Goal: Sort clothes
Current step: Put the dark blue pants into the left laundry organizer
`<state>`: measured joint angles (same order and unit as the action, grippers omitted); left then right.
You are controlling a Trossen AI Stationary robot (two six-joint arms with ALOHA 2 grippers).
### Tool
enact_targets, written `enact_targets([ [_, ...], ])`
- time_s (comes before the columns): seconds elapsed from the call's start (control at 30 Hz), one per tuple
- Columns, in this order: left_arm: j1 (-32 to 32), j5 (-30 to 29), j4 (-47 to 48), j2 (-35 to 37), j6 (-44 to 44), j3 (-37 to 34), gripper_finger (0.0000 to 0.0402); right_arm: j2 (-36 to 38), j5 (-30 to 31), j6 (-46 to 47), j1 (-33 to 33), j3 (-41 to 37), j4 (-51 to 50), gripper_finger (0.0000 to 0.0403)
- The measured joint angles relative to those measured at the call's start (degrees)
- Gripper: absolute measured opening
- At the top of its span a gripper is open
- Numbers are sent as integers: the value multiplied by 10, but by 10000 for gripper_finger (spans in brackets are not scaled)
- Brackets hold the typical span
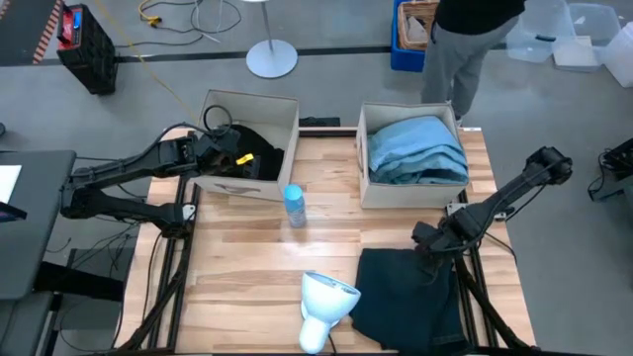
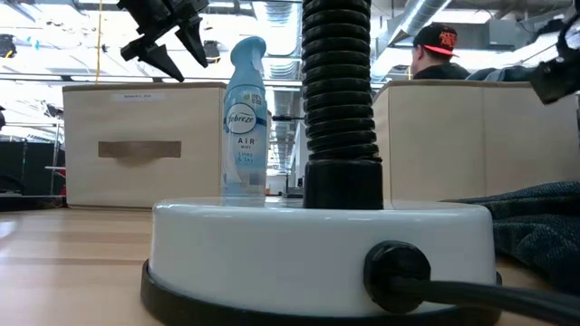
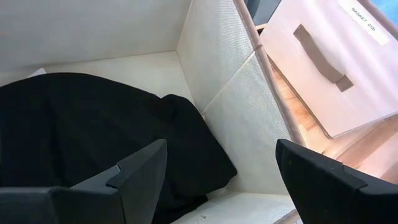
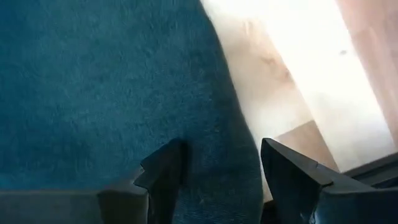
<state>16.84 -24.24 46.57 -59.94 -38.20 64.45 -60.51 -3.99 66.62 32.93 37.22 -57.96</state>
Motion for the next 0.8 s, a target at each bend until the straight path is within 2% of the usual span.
enact_targets([
  [0.57,0,0,0,0,-5,0,292,-3,-99,6,13,-122,184,233],
  [0.8,0,-1,0,0,-16,0,292,-18,-121,4,15,-143,236,201],
])
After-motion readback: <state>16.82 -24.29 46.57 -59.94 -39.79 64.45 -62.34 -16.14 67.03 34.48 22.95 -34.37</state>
